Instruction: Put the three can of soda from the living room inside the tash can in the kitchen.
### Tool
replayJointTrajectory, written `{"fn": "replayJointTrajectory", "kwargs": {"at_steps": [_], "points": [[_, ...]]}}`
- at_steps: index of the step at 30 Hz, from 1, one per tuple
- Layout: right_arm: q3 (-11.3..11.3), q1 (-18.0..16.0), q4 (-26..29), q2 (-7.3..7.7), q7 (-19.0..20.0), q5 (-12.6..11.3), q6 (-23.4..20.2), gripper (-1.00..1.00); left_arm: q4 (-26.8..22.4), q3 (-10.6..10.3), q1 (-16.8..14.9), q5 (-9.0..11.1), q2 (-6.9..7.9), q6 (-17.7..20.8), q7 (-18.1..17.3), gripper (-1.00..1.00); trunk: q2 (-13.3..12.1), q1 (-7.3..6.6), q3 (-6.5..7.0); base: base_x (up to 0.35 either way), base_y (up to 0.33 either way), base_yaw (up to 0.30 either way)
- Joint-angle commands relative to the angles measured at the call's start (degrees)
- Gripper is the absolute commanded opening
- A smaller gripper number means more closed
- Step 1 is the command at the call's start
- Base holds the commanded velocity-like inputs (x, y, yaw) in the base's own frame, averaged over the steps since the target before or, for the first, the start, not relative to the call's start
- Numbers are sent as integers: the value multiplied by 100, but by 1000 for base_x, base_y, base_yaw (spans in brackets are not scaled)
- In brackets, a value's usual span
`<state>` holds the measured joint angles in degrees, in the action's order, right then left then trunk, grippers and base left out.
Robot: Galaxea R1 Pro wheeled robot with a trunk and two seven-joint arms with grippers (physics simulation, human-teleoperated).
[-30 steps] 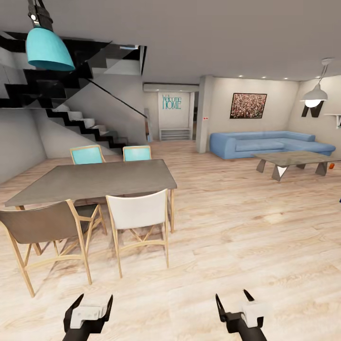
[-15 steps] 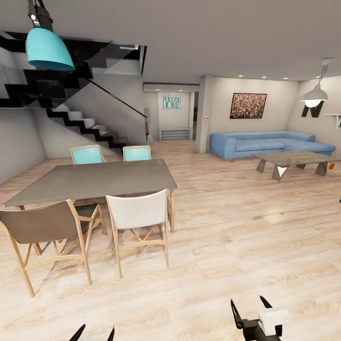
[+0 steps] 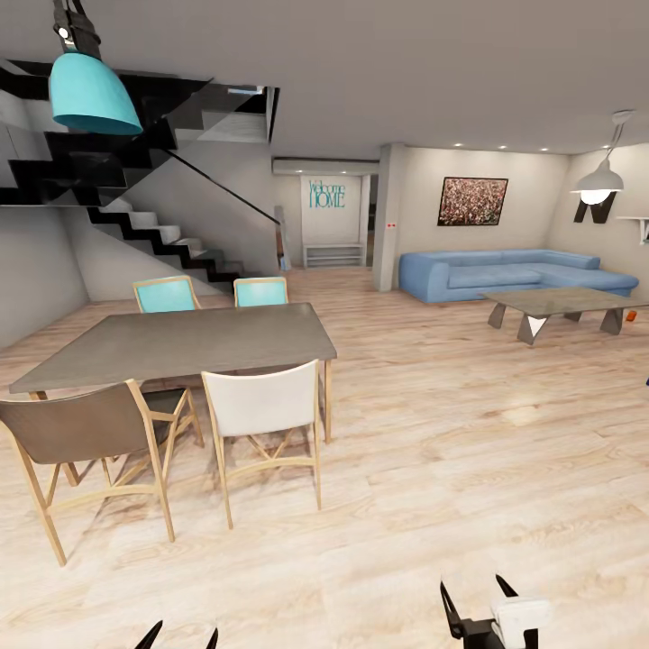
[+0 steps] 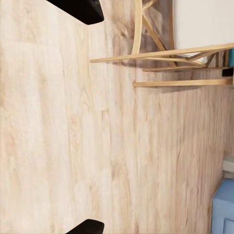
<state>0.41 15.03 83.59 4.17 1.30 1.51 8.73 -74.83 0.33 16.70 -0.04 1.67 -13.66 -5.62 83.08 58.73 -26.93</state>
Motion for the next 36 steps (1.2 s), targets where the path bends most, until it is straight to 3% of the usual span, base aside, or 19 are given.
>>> {"fn": "replayJointTrajectory", "kwargs": {"at_steps": [1,13,30,36], "points": [[-2,0,-3,2,1,-1,-1,100,1,1,0,-2,0,1,0,100,0,0,0,0,0,0],[2,0,-23,-1,2,-2,-3,100,4,-9,0,-23,-5,9,-9,100,0,0,0,-28,0,0],[10,0,-252,-10,-5,-2,4,100,0,-32,0,12,0,4,-11,100,0,0,0,-270,102,0],[18,0,-263,-9,4,2,0,100,4,-25,0,14,0,-4,-9,100,0,0,0,-94,32,0]]}}
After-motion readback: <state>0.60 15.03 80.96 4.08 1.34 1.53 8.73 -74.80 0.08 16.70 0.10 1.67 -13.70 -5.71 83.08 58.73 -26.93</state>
